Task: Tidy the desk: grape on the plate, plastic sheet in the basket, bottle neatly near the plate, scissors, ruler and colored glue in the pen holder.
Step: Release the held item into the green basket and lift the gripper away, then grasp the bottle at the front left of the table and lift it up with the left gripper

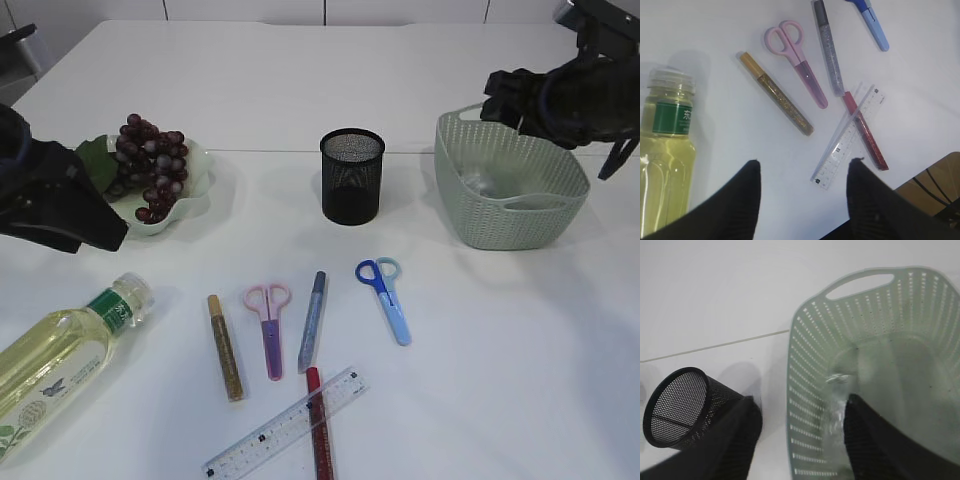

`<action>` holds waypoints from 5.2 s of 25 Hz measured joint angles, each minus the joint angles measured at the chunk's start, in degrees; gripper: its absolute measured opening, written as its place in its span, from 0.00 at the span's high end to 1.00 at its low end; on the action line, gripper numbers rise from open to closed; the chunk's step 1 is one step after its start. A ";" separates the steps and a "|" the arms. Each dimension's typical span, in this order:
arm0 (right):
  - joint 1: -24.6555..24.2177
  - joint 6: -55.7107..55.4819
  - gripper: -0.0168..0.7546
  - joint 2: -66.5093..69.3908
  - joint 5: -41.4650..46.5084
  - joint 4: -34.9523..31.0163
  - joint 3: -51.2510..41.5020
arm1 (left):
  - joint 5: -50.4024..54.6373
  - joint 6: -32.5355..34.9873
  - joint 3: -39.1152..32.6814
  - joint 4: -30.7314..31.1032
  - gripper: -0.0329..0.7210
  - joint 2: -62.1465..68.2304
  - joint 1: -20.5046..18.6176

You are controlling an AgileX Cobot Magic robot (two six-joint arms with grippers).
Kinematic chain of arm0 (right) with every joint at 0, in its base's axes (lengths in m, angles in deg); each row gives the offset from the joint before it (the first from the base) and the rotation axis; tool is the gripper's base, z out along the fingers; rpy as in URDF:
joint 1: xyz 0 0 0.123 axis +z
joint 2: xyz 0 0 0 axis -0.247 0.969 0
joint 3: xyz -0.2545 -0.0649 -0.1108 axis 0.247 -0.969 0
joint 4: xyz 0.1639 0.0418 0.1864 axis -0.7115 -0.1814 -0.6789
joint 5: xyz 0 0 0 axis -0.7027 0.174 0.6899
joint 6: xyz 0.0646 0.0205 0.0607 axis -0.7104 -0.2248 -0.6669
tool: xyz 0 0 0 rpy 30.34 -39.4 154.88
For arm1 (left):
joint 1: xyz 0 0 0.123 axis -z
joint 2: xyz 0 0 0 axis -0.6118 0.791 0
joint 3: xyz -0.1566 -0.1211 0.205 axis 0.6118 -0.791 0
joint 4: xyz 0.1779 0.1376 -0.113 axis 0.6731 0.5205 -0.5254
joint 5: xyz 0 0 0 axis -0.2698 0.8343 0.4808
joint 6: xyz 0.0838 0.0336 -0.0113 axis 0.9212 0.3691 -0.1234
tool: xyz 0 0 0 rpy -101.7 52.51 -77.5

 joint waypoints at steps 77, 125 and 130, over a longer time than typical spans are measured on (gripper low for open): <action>0.00 -61.64 0.32 -39.37 57.71 75.97 -11.96 | -7.70 -5.82 -10.20 35.01 0.15 12.74 2.95; 0.00 -60.72 0.33 -39.37 57.01 75.97 -11.96 | -13.25 -7.24 -9.88 34.04 0.39 20.12 2.95; 0.00 -60.72 0.33 -39.37 57.01 75.97 -11.96 | -13.61 -7.24 -9.88 29.85 0.39 20.01 2.95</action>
